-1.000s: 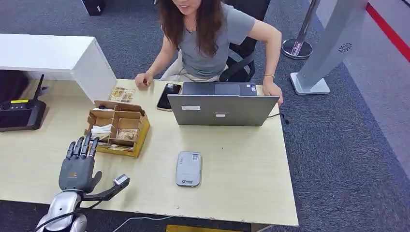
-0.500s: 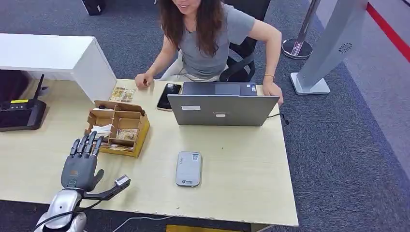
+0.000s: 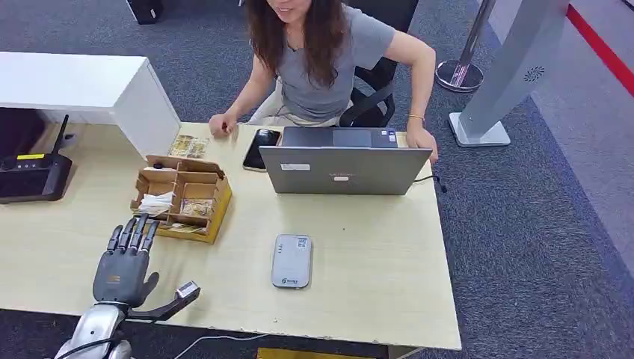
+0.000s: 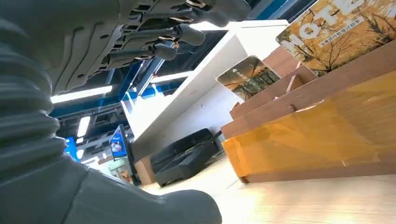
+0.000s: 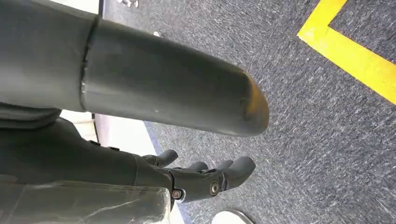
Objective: Pass the card to the sensor for recognition and then transmit it.
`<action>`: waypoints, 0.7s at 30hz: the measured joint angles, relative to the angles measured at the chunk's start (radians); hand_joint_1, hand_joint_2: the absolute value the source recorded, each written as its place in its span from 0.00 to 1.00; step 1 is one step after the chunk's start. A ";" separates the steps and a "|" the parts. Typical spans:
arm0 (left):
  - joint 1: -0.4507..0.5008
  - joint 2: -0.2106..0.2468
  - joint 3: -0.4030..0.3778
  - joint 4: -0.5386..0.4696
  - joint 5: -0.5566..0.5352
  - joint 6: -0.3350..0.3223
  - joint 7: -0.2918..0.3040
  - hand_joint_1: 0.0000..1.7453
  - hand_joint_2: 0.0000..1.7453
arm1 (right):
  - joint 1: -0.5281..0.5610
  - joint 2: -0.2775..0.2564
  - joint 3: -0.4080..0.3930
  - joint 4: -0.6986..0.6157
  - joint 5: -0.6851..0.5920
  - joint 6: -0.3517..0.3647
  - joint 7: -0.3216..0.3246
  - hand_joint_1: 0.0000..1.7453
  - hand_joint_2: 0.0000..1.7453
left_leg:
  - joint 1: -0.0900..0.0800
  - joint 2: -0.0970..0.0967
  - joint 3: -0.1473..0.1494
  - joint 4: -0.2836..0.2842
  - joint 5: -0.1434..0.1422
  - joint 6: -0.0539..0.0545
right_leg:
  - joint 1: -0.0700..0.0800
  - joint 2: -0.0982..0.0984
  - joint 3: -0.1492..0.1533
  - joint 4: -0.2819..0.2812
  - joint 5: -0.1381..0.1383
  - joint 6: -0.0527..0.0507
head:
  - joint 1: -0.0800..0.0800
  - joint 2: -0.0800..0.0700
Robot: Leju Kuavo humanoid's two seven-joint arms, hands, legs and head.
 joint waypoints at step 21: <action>-0.054 0.004 -0.003 0.000 0.000 0.026 0.021 0.00 1.00 | -0.002 0.000 0.025 -0.002 0.000 0.013 -0.002 0.00 0.00 | 0.000 0.000 0.000 0.000 0.000 0.000 | 0.000 0.000 0.000 0.000 0.000 0.000 | 0.000 0.000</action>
